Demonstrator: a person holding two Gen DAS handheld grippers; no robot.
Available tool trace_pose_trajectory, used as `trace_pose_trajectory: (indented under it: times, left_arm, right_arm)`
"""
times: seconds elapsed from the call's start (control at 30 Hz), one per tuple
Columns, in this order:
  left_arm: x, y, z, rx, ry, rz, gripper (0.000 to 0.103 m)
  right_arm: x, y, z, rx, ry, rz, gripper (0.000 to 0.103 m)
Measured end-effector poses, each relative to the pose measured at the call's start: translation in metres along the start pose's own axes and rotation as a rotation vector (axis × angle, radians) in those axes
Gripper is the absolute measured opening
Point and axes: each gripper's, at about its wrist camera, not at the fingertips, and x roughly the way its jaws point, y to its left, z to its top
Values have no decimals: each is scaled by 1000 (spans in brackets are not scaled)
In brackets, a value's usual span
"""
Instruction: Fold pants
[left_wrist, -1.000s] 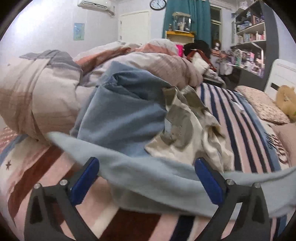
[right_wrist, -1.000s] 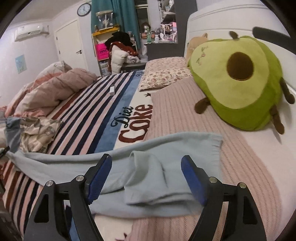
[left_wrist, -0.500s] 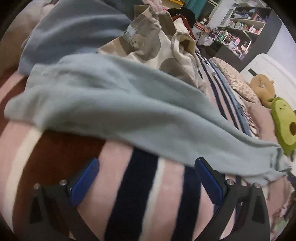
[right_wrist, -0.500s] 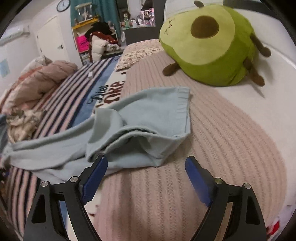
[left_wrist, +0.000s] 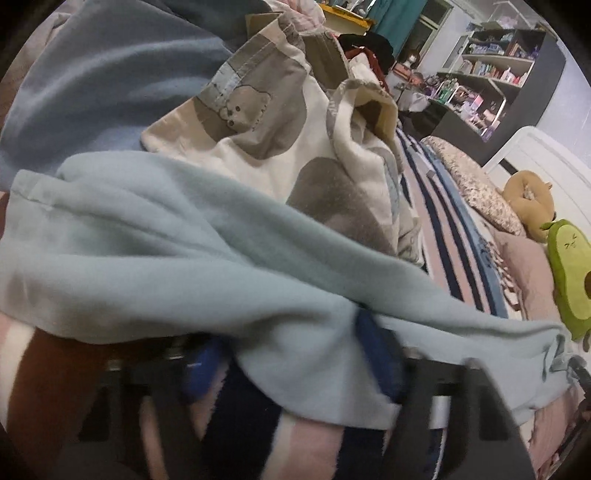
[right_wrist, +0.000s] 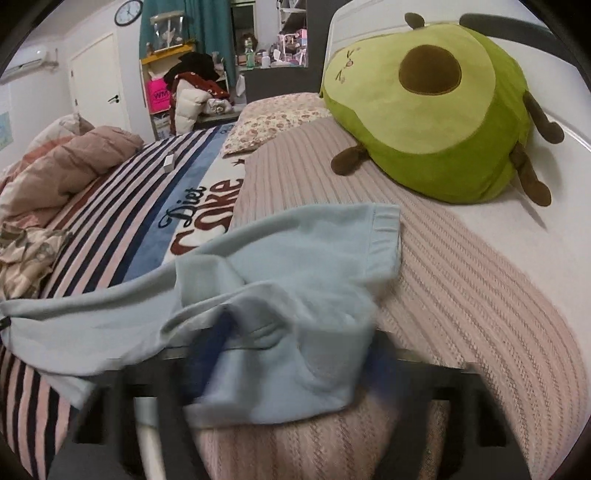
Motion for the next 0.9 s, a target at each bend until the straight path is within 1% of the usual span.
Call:
trace_pose_trajectory:
  times: [0.03, 0.07, 0.1, 0.2, 0.3, 0.4, 0.5, 0.6, 0.7, 0.77, 0.83, 0.9]
  left_arm:
    - [0, -1, 0, -4, 4, -23, 34]
    - [-2, 0, -1, -8, 2, -40, 27]
    - [-5, -2, -1, 0, -15, -42, 24]
    - [-17, -10, -2, 27, -57, -54, 21]
    - [-37, -11, -2, 28, -93, -79, 21]
    - [-63, -18, -4, 67, -127, -76, 20]
    - [-98, -21, -11, 92, -146, -87, 20]
    - [-135, -17, -21, 117, -167, -66, 20]
    - [-169, -11, -37, 136, -152, -58, 20]
    - [-186, -10, -50, 155, -136, -43, 20]
    - [-200, -8, -66, 172, -113, -26, 20]
    - [-208, -4, -81, 168, -81, -18, 20]
  right_arm:
    - [0, 1, 1, -4, -8, -12, 29]
    - [-4, 3, 0, -15, -28, -37, 17]
    - [-5, 4, 0, -23, -37, -42, 16]
    - [-19, 4, -3, -28, -79, -37, 12]
    - [-36, 4, -3, -27, -107, -16, 11]
    - [-57, 5, -4, -30, -127, 0, 10]
    - [-85, 4, -8, -29, -157, 17, 10]
    - [-114, 2, -16, -29, -177, 28, 10]
    - [-143, -6, -33, -17, -170, 34, 10]
    - [-160, -16, -51, 8, -152, 46, 10]
    - [-172, -26, -69, 34, -124, 56, 10]
    - [-182, -36, -90, 51, -95, 59, 10]
